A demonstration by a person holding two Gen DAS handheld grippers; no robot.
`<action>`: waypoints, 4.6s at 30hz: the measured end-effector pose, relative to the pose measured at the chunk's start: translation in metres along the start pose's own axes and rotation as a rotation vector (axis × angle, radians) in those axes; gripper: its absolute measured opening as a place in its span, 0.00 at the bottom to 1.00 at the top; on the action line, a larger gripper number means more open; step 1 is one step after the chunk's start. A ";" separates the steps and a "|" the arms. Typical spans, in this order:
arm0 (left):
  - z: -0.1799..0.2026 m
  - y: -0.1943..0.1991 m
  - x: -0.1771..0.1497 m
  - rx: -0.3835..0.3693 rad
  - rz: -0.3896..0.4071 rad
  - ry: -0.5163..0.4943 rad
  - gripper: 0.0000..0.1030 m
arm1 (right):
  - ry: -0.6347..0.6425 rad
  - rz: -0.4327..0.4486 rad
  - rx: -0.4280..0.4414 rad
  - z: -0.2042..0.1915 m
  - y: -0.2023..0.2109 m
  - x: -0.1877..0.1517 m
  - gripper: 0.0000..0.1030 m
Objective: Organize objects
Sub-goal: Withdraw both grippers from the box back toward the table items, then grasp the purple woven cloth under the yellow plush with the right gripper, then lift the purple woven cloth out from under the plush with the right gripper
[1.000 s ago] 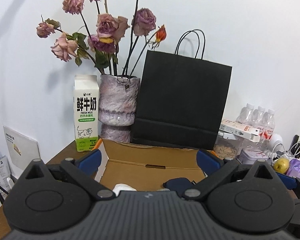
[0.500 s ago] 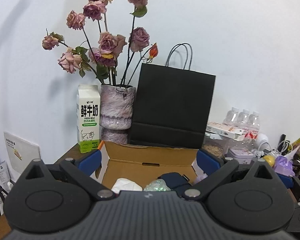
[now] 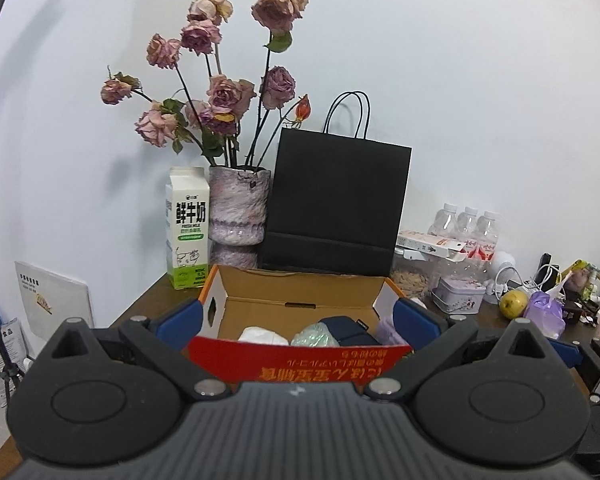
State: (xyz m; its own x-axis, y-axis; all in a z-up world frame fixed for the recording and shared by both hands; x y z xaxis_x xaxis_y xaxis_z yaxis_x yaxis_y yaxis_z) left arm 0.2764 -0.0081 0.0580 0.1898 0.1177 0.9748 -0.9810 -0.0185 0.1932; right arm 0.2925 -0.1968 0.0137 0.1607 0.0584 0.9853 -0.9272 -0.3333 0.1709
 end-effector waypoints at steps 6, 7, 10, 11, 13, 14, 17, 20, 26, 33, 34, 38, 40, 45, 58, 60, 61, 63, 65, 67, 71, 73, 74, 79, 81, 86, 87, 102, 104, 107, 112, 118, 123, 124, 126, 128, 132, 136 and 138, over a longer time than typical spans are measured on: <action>-0.008 0.029 -0.007 0.011 -0.007 -0.013 1.00 | -0.008 -0.018 0.008 -0.010 0.025 -0.007 1.00; -0.010 0.032 -0.008 0.014 -0.010 -0.015 1.00 | -0.007 -0.021 0.009 -0.012 0.028 -0.008 1.00; -0.016 0.044 -0.013 0.023 -0.021 -0.017 1.00 | -0.003 -0.030 0.010 -0.016 0.039 -0.012 1.00; -0.018 0.048 -0.015 0.026 -0.025 -0.019 1.00 | -0.002 -0.035 0.012 -0.017 0.043 -0.013 1.00; -0.022 0.055 -0.019 0.033 -0.035 -0.025 1.00 | -0.001 -0.042 0.015 -0.020 0.050 -0.016 1.00; -0.024 0.059 -0.020 0.037 -0.037 -0.027 1.00 | 0.001 -0.046 0.016 -0.021 0.053 -0.018 1.00; -0.031 0.070 -0.024 0.047 -0.048 -0.029 1.00 | 0.009 -0.059 0.022 -0.026 0.062 -0.022 1.00; -0.036 0.079 -0.029 0.056 -0.057 -0.032 1.00 | 0.015 -0.072 0.025 -0.030 0.069 -0.026 1.00; -0.049 0.093 -0.041 0.067 -0.085 -0.032 1.00 | 0.019 -0.100 0.033 -0.037 0.080 -0.034 1.00; -0.066 0.106 -0.055 0.087 -0.113 -0.027 1.00 | 0.020 -0.139 0.043 -0.045 0.088 -0.049 1.00; -0.068 0.107 -0.057 0.088 -0.117 -0.027 1.00 | 0.020 -0.145 0.045 -0.046 0.089 -0.050 1.00; -0.074 0.110 -0.063 0.084 -0.131 -0.022 1.00 | 0.019 -0.170 0.057 -0.053 0.087 -0.056 1.00; -0.076 0.111 -0.065 0.077 -0.137 -0.019 1.00 | 0.020 -0.185 0.064 -0.057 0.085 -0.058 1.00; -0.082 0.108 -0.072 0.068 -0.152 -0.011 1.00 | 0.026 -0.227 0.078 -0.067 0.077 -0.065 1.00; -0.114 0.093 -0.090 0.069 -0.201 0.027 1.00 | 0.009 -0.355 0.105 -0.089 0.036 -0.088 1.00; -0.120 0.091 -0.093 0.072 -0.209 0.037 1.00 | -0.002 -0.376 0.110 -0.091 0.028 -0.091 1.00; -0.122 0.090 -0.094 0.074 -0.213 0.041 1.00 | -0.010 -0.389 0.111 -0.092 0.024 -0.093 1.00; -0.126 0.088 -0.096 0.075 -0.219 0.049 1.00 | -0.029 -0.414 0.111 -0.095 0.016 -0.097 1.00; -0.129 0.086 -0.098 0.076 -0.225 0.055 1.00 | -0.057 -0.434 0.116 -0.096 0.009 -0.099 1.00; -0.131 0.083 -0.101 0.076 -0.232 0.059 1.00 | -0.081 -0.450 0.114 -0.097 0.001 -0.100 1.00; -0.131 0.080 -0.104 0.073 -0.241 0.062 1.00 | -0.096 -0.487 0.094 -0.102 -0.018 -0.103 1.00; -0.131 0.079 -0.104 0.075 -0.245 0.061 1.00 | -0.050 -0.489 0.064 -0.107 -0.024 -0.105 1.00; -0.131 0.078 -0.105 0.076 -0.247 0.061 1.00 | -0.020 -0.490 0.053 -0.110 -0.025 -0.107 1.00; -0.132 0.077 -0.105 0.087 -0.255 0.064 1.00 | 0.024 -0.471 0.074 -0.112 -0.027 -0.109 1.00; -0.130 0.077 -0.105 0.086 -0.256 0.063 1.00 | 0.030 -0.463 0.092 -0.109 -0.026 -0.110 1.00; -0.126 0.080 -0.104 0.087 -0.257 0.053 1.00 | 0.034 -0.452 0.129 -0.102 -0.021 -0.110 0.96; -0.125 0.081 -0.104 0.086 -0.256 0.051 1.00 | 0.037 -0.449 0.133 -0.102 -0.020 -0.110 0.95; -0.104 0.093 -0.095 0.039 -0.231 0.031 1.00 | 0.058 -0.389 0.157 -0.085 -0.002 -0.106 0.16; -0.102 0.094 -0.094 0.040 -0.233 0.027 1.00 | 0.047 -0.366 0.154 -0.083 0.002 -0.104 0.10; -0.100 0.095 -0.094 0.038 -0.233 0.025 1.00 | 0.020 -0.317 0.134 -0.077 0.009 -0.100 0.08; -0.097 0.097 -0.092 0.041 -0.233 0.015 1.00 | 0.002 -0.199 0.111 -0.072 0.028 -0.092 0.07; -0.095 0.099 -0.089 0.054 -0.227 0.012 1.00 | -0.010 -0.099 0.119 -0.067 0.044 -0.071 0.06; -0.093 0.101 -0.088 0.065 -0.227 0.008 1.00 | -0.021 -0.058 0.126 -0.064 0.051 -0.056 0.06; -0.093 0.101 -0.088 0.067 -0.229 0.008 1.00 | -0.021 -0.054 0.130 -0.064 0.052 -0.054 0.06; -0.093 0.100 -0.089 0.070 -0.232 0.009 1.00 | -0.016 -0.046 0.134 -0.064 0.054 -0.051 0.06; -0.093 0.099 -0.089 0.071 -0.234 0.010 1.00 | -0.013 -0.039 0.137 -0.063 0.055 -0.049 0.06; -0.092 0.097 -0.091 0.072 -0.240 0.007 1.00 | 0.001 -0.035 0.160 -0.064 0.060 -0.044 0.06; -0.092 0.095 -0.092 0.074 -0.246 0.012 1.00 | 0.066 -0.030 0.180 -0.073 0.066 -0.038 0.06; -0.093 0.094 -0.094 0.075 -0.249 0.015 1.00 | 0.081 -0.022 0.179 -0.074 0.068 -0.034 0.06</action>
State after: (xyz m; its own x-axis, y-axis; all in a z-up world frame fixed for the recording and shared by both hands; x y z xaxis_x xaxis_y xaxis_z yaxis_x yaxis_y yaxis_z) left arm 0.1630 0.0716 -0.0257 0.4239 0.1425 0.8944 -0.8982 -0.0606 0.4354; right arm 0.1991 -0.1516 -0.0085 0.1455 0.1402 0.9794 -0.8476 -0.4929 0.1965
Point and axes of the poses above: each gripper's, at about its wrist camera, not at the fingertips, and y roughly against the way its jaws point, z to its right, x to its top, the point moved 3 cm from there along -y, roughly the way its jaws point, and after that the axes turned 4 degrees about z, right-handed, at the moved point
